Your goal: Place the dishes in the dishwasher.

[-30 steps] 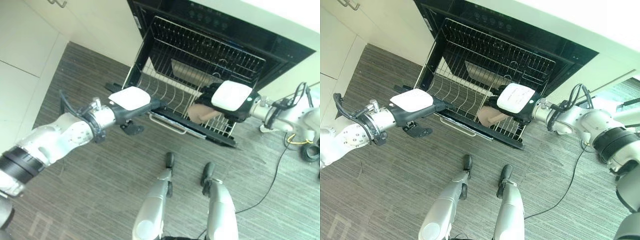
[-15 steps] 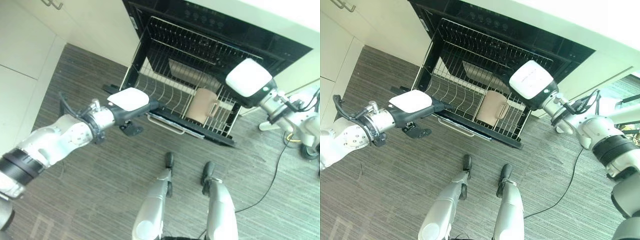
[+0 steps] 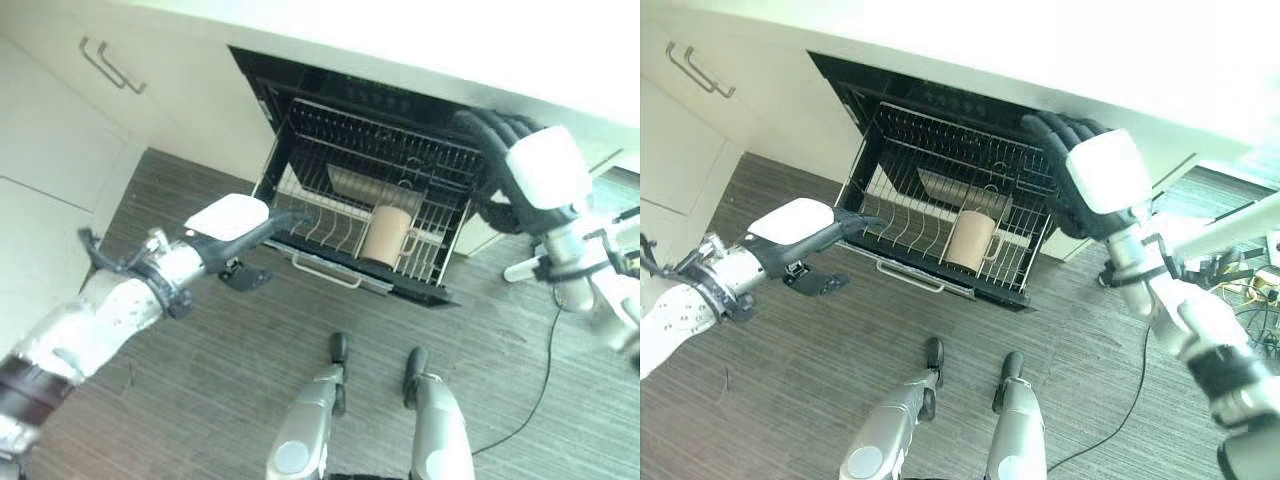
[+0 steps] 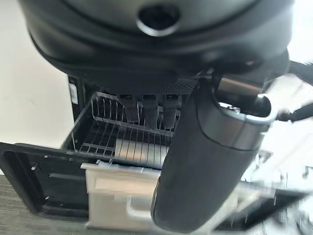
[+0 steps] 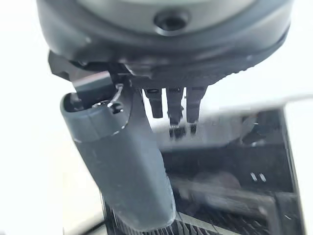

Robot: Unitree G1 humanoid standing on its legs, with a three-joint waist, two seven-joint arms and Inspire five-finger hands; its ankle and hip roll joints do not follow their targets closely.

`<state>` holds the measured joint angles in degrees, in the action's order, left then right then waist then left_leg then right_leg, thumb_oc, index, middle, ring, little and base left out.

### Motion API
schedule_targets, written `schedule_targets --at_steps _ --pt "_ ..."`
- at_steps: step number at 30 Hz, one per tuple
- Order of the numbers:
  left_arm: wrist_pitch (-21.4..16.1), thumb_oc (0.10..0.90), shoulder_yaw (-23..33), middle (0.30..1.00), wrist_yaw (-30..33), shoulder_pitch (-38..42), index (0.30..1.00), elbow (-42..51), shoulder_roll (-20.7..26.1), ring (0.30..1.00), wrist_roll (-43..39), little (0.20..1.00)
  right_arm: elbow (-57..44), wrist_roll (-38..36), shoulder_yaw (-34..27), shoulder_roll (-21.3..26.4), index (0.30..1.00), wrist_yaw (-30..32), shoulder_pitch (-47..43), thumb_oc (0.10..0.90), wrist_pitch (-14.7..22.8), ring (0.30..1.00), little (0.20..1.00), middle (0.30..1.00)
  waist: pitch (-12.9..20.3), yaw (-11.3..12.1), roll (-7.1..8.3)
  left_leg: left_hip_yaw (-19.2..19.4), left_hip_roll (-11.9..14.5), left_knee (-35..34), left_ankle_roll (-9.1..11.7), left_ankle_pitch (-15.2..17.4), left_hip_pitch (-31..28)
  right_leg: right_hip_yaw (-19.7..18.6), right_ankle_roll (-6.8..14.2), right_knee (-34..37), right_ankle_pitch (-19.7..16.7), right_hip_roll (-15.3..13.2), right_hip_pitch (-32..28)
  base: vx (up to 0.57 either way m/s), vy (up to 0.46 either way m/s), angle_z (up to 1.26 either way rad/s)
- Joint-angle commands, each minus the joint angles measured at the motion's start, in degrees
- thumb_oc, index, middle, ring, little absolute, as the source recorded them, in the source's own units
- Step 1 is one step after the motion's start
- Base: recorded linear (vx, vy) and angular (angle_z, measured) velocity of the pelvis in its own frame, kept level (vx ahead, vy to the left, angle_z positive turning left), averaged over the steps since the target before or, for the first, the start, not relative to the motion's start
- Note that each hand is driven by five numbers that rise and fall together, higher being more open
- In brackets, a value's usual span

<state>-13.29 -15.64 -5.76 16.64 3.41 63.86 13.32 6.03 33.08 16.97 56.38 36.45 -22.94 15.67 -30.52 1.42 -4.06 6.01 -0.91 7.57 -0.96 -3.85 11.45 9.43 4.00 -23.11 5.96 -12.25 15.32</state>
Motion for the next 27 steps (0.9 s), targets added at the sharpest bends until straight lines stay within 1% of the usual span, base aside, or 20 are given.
schedule_targets --at_steps 1,4,5,6,8,10,11,12,13,15,16,17,18,19,20,21,22,23,25,27 --pt "-0.76 0.800 2.47 0.900 3.91 1.27 0.900 0.74 -2.65 0.900 2.18 0.900 -3.16 -4.18 -3.24 0.94 0.900 3.13 -3.70 0.800 4.82 0.900 0.900 0.900 10.20 -0.97 0.34 1.60 3.25 9.62 1.79 16.75 -2.61 1.54 5.12 5.92 1.14 -0.30 -3.50 0.06 0.018 -0.19" --pt "-0.83 0.800 3.50 0.900 4.85 -0.96 0.900 -0.47 -5.83 0.900 3.20 0.900 -6.07 -6.74 -4.92 -1.99 0.900 -0.52 0.76 0.800 6.80 0.900 0.900 0.900 12.71 -1.03 0.91 1.79 3.14 9.62 1.46 16.82 -4.64 1.67 5.26 5.92 1.08 -0.49 -5.93 0.05 0.011 -0.14" --pt "-0.91 0.800 3.57 0.900 5.23 -1.67 0.900 -1.16 -7.23 0.900 3.50 0.900 -6.53 -8.05 -5.24 -3.29 0.900 -1.68 2.24 0.800 7.71 0.900 0.900 0.900 13.67 -0.96 1.05 1.86 3.20 9.62 1.34 17.41 -5.83 1.73 5.37 5.92 1.57 -0.42 -7.36 0.09 0.022 -0.09" --pt "-0.98 0.800 4.05 0.900 5.77 -2.95 0.900 -2.21 -9.68 0.900 3.05 0.900 -7.06 -10.64 -5.89 -5.65 0.900 -3.98 4.65 0.800 8.70 0.900 0.900 0.900 15.44 -0.79 1.48 1.92 3.12 9.62 1.03 17.72 -7.19 1.90 5.50 5.92 1.74 -0.51 -9.02 0.11 0.028 -0.11" --pt "-1.61 0.800 4.85 0.900 7.05 -4.49 0.900 -3.67 -12.35 0.900 0.91 0.900 -7.31 -14.94 -6.49 -8.16 0.900 -5.32 6.80 0.800 9.24 0.900 0.900 0.900 16.82 -0.86 1.92 2.15 3.02 9.62 0.56 17.75 -8.01 1.84 5.47 5.92 1.61 -0.58 -10.01 0.02 0.036 -0.10" --pt "-2.79 0.800 6.33 0.900 7.49 -6.92 0.900 -4.52 -15.34 0.900 -0.70 0.900 -7.54 -17.40 -7.78 -10.96 0.900 -6.80 9.50 0.800 9.94 0.900 0.900 0.900 17.61 -1.00 2.15 2.20 2.82 9.62 0.14 18.74 -9.21 1.57 5.81 5.92 2.07 -0.53 -11.15 0.02 0.057 -0.12" --pt "-3.38 0.800 7.81 0.900 7.28 -9.10 0.900 -4.79 -18.07 0.900 -1.76 0.900 -7.96 -19.07 -9.39 -13.37 0.900 -6.97 12.07 0.800 10.16 0.900 0.900 0.900 18.26 -1.35 2.52 2.47 2.52 9.62 -0.34 18.75 -9.42 1.36 5.90 5.92 1.60 -0.60 -11.16 0.03 0.062 -0.24" --pt "-3.57 0.800 8.24 0.900 7.38 -9.88 0.900 -4.75 -18.78 0.900 -1.64 0.900 -8.16 -19.39 -9.94 -14.03 0.900 -7.13 12.86 0.800 10.24 0.900 0.900 0.900 18.42 -1.47 2.58 2.55 2.45 9.62 -0.47 18.88 -9.57 1.30 6.00 5.92 1.51 -0.62 -11.17 0.00 0.073 -0.33" --pt "-4.25 0.800 9.85 0.900 7.84 -12.57 0.900 -4.51 -20.99 0.900 -1.75 0.900 -8.76 -20.38 -11.99 -16.24 0.900 -7.51 15.55 0.800 10.44 0.900 0.900 0.900 18.79 -1.95 2.88 2.98 2.18 9.62 -0.91 19.38 -9.96 1.23 6.39 5.92 1.16 -0.80 -11.12 0.00 0.062 -0.36" --pt "-4.73 0.800 11.53 0.900 8.08 -14.75 0.900 -4.15 -22.42 0.900 -2.49 0.900 -9.18 -21.74 -13.57 -17.78 0.900 -7.97 17.61 0.800 10.42 0.900 0.900 0.900 19.08 -2.28 3.16 3.60 1.89 9.62 -1.30 19.84 -10.35 1.28 6.85 5.92 0.69 -1.10 -10.80 0.00 0.056 -0.48" --pt "-5.17 0.800 13.26 0.900 8.76 -17.04 0.900 -3.63 -23.61 0.900 -2.97 0.900 -9.55 -25.22 -15.33 -19.26 0.900 -9.61 20.02 0.800 11.43 0.900 0.900 0.900 19.20 -2.85 3.36 4.22 1.65 9.62 -1.74 20.99 -11.11 0.80 7.59 5.92 0.38 -1.25 -10.34 -0.04 0.037 -0.75" --pt "-5.32 0.800 14.10 0.900 9.32 -18.04 0.900 -3.22 -23.96 0.900 -3.70 0.900 -9.80 -28.26 -16.32 -20.08 0.900 -11.08 21.37 0.800 12.01 0.900 0.900 0.900 19.28 -3.20 3.58 4.71 1.52 9.62 -1.94 20.91 -10.98 0.32 7.79 5.92 -0.27 -1.36 -9.58 -0.11 0.019 -1.20" --pt "-6.56 0.800 15.84 0.900 10.65 -19.90 0.900 -2.91 -24.95 0.900 -6.23 0.900 -9.04 -38.19 -18.42 -23.07 0.900 -16.14 24.44 0.800 13.18 0.900 0.900 0.900 19.34 -4.54 3.87 5.54 1.52 9.62 -2.53 21.47 -11.04 -1.05 8.21 5.92 -0.91 -0.99 -8.45 -0.10 0.004 -1.19" --pt "-6.89 0.800 16.34 0.900 10.91 -20.42 0.900 -3.01 -25.41 0.900 -6.33 0.900 -8.70 -40.26 -19.10 -24.08 0.900 -17.91 25.50 0.800 14.06 0.900 0.900 0.900 19.26 -4.91 3.75 5.75 1.68 9.62 -2.67 21.87 -11.22 -1.21 8.21 5.92 -0.51 -0.60 -8.90 -0.10 -0.023 -1.28" --pt "-7.72 0.800 17.04 0.900 11.36 -21.29 0.900 -2.99 -26.02 0.900 -7.45 0.900 -8.19 -43.25 -20.00 -25.48 0.900 -20.49 26.87 0.800 15.00 0.900 0.900 0.900 19.20 -5.19 3.62 6.70 2.12 9.62 -2.78 21.83 -11.28 -0.46 7.83 5.92 -0.19 -0.17 -9.63 -0.09 -0.053 -1.03" --pt "-7.82 0.800 17.94 0.900 11.28 -22.04 0.900 -2.79 -26.95 0.900 -9.05 0.900 -7.42 -44.22 -20.49 -27.29 0.900 -22.71 27.68 0.800 15.79 0.900 0.900 0.900 19.30 -4.98 3.23 8.22 2.94 9.62 -3.11 21.62 -11.20 2.45 7.45 5.92 -1.27 0.02 -10.95 -0.11 -0.073 -1.07" --pt "-7.94 0.800 18.05 0.900 11.18 -22.12 0.900 -2.79 -27.12 0.900 -9.62 0.900 -7.15 -44.17 -20.41 -27.61 0.900 -23.02 27.76 0.800 15.90 0.900 0.900 0.900 19.27 -4.93 3.03 8.41 3.18 9.62 -3.26 21.62 -11.24 3.15 7.46 5.92 -2.07 0.09 -11.13 -0.13 -0.119 -0.71" --pt "-6.95 0.800 17.74 0.900 10.63 -21.59 0.900 -3.39 -27.41 0.900 -11.68 0.900 -6.82 -44.82 -19.69 -28.25 0.900 -24.10 27.61 0.800 15.33 0.900 0.900 0.900 19.09 -4.91 2.47 8.66 3.74 9.62 -4.23 21.54 -10.90 4.32 6.86 5.92 -3.01 0.83 -12.41 -0.08 -0.114 -0.98" --pt "-7.21 0.800 16.88 0.900 9.76 -20.92 0.900 -4.83 -27.98 0.900 -14.69 0.900 -6.60 -48.24 -18.97 -28.91 0.900 -25.86 27.50 0.800 13.89 0.900 0.900 0.900 18.82 -4.98 2.04 8.31 3.79 9.62 -4.83 21.38 -10.79 4.58 6.39 5.92 -4.47 1.44 -13.36 -0.05 -0.153 -0.95" --pt "-6.99 0.800 15.91 0.900 7.26 -20.28 0.900 -6.58 -29.17 0.900 -18.71 0.900 -5.29 -53.27 -18.05 -30.21 0.900 -27.97 27.22 0.800 12.35 0.900 0.900 0.900 18.37 -4.87 1.88 7.69 3.78 9.62 -5.05 20.99 -11.04 4.84 5.53 5.92 -4.46 1.75 -13.77 -0.02 -0.275 -0.47"
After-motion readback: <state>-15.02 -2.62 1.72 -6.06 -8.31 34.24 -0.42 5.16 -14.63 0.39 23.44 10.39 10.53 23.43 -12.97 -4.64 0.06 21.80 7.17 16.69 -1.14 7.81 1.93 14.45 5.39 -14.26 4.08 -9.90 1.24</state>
